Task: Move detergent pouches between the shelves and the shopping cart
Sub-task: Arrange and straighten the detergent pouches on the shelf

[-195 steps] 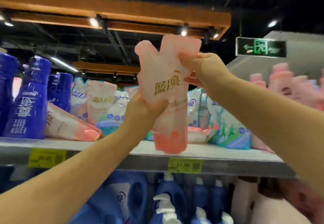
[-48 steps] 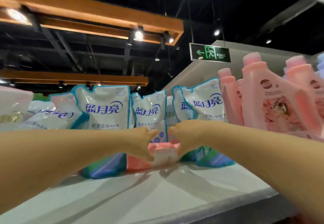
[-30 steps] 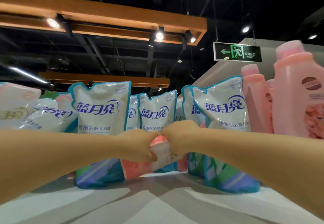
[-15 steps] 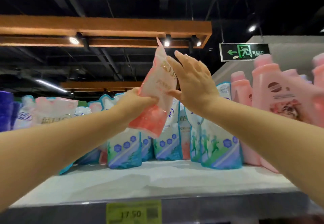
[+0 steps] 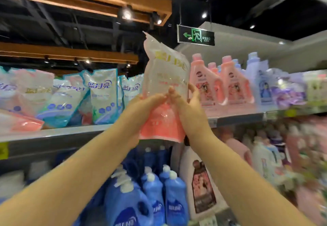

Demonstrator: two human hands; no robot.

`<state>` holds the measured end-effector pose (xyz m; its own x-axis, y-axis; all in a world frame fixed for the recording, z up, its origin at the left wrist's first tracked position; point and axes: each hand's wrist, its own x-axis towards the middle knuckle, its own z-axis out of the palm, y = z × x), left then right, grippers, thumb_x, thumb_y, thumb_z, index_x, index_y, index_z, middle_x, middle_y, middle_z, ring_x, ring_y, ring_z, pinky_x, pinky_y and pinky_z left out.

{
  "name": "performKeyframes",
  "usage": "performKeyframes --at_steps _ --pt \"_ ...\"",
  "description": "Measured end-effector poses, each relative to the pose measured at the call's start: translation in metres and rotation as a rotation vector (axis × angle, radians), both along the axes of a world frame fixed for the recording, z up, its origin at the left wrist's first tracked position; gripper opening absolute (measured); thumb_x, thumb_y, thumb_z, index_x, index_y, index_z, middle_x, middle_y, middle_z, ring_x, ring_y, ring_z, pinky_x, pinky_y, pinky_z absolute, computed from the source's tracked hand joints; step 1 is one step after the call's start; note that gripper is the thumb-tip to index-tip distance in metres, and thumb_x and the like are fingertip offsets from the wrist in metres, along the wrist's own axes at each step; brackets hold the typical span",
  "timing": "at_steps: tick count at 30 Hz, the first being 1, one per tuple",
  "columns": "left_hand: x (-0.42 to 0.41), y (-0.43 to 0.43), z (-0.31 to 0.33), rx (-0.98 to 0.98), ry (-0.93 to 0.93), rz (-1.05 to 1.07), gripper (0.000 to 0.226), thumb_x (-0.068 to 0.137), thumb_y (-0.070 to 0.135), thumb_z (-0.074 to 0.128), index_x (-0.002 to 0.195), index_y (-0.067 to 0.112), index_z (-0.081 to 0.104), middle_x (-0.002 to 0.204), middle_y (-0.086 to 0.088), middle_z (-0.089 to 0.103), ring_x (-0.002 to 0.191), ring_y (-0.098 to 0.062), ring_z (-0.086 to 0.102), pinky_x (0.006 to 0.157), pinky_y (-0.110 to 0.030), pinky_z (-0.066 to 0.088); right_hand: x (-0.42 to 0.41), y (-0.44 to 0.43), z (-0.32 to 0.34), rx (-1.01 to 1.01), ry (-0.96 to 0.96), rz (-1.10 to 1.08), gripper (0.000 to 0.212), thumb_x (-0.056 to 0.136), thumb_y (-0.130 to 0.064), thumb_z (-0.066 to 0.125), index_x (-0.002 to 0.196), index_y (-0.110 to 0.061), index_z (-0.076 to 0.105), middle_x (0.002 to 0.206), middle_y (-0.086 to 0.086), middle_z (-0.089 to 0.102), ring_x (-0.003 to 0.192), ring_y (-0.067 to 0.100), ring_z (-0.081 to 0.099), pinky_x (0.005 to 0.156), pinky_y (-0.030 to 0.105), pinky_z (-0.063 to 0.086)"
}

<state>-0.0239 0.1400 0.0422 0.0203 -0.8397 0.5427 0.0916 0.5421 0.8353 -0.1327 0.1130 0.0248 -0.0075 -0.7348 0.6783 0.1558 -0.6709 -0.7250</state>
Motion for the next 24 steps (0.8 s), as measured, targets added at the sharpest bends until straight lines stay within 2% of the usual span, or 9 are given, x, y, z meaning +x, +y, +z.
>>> performKeyframes --at_steps 2,3,5,8,10,12,17,20,24 --pt "-0.024 0.031 -0.023 0.058 0.016 -0.102 0.007 0.085 0.015 0.059 0.081 0.013 0.064 0.054 0.001 0.062 0.043 -0.007 0.058 0.047 -0.016 0.048 -0.026 0.04 -0.029 0.038 -0.068 -0.085 0.077 0.077 -0.054 0.065 0.141 -0.029 0.029 0.125 0.0 0.058 0.106 0.017 0.062 0.091 0.04 0.053" --pt "-0.039 0.048 -0.035 0.095 0.012 -0.166 0.007 0.082 0.017 0.061 0.083 0.011 0.064 0.057 0.0 0.062 0.046 -0.009 0.057 0.047 -0.016 0.047 -0.04 0.061 -0.043 0.063 -0.105 -0.11 0.081 0.074 -0.057 0.065 0.141 -0.03 0.029 0.124 -0.001 0.059 0.106 0.016 0.062 0.091 0.041 0.053" --pt "-0.067 0.076 -0.06 0.167 -0.007 -0.251 0.023 0.076 0.023 0.064 0.093 0.008 0.065 0.063 -0.003 0.062 0.054 -0.015 0.058 0.054 -0.022 0.049 -0.069 0.099 -0.072 0.127 -0.192 -0.092 0.085 0.068 -0.058 0.064 0.14 -0.03 0.03 0.121 -0.002 0.06 0.104 0.015 0.064 0.086 0.036 0.056" --pt "-0.119 0.121 -0.103 0.234 0.052 -0.303 0.023 0.081 0.021 0.06 0.097 0.005 0.064 0.059 0.0 0.063 0.052 -0.011 0.06 0.053 -0.021 0.053 -0.123 0.152 -0.119 0.193 -0.245 -0.034 0.077 0.069 -0.054 0.07 0.134 -0.025 0.042 0.118 0.0 0.064 0.1 0.02 0.068 0.081 0.039 0.058" --pt "-0.161 0.15 -0.137 0.292 0.062 -0.337 0.026 0.078 0.023 0.06 0.099 0.009 0.066 0.072 -0.006 0.07 0.066 -0.017 0.068 0.064 -0.029 0.057 -0.163 0.185 -0.152 0.254 -0.244 -0.039 0.068 0.068 -0.049 0.067 0.129 -0.023 0.049 0.117 0.004 0.066 0.097 0.022 0.069 0.077 0.039 0.058" --pt "-0.207 0.179 -0.174 0.389 0.093 -0.386 0.041 0.072 0.027 0.061 0.109 0.011 0.065 0.092 -0.012 0.072 0.083 -0.027 0.069 0.078 -0.04 0.057 -0.21 0.219 -0.186 0.348 -0.22 -0.101 0.055 0.07 -0.044 0.063 0.12 -0.022 0.054 0.11 0.006 0.068 0.092 0.022 0.07 0.076 0.038 0.058" --pt "-0.342 0.249 -0.253 0.643 0.163 -0.472 0.039 0.067 0.025 0.06 0.103 0.013 0.066 0.096 -0.013 0.072 0.086 -0.028 0.068 0.088 -0.047 0.05 -0.345 0.306 -0.253 0.547 -0.159 -0.324 0.043 0.07 -0.043 0.07 0.107 -0.026 0.058 0.102 0.001 0.07 0.093 0.02 0.068 0.081 0.038 0.056" --pt "-0.414 0.283 -0.289 0.767 0.114 -0.589 0.036 0.07 0.023 0.06 0.104 0.014 0.066 0.09 -0.009 0.073 0.076 -0.022 0.069 0.08 -0.039 0.053 -0.413 0.356 -0.289 0.644 -0.249 -0.453 0.024 0.085 -0.024 0.066 0.107 -0.028 0.055 0.101 -0.002 0.068 0.092 0.015 0.067 0.08 0.031 0.056" --pt "-0.486 0.31 -0.336 0.866 -0.001 -0.74 0.042 0.076 0.018 0.058 0.117 0.011 0.06 0.096 -0.011 0.072 0.08 -0.022 0.07 0.071 -0.037 0.059 -0.476 0.402 -0.338 0.798 -0.329 -0.58 0.017 0.088 -0.022 0.062 0.099 -0.032 0.054 0.099 -0.005 0.067 0.091 0.015 0.066 0.083 0.033 0.055"
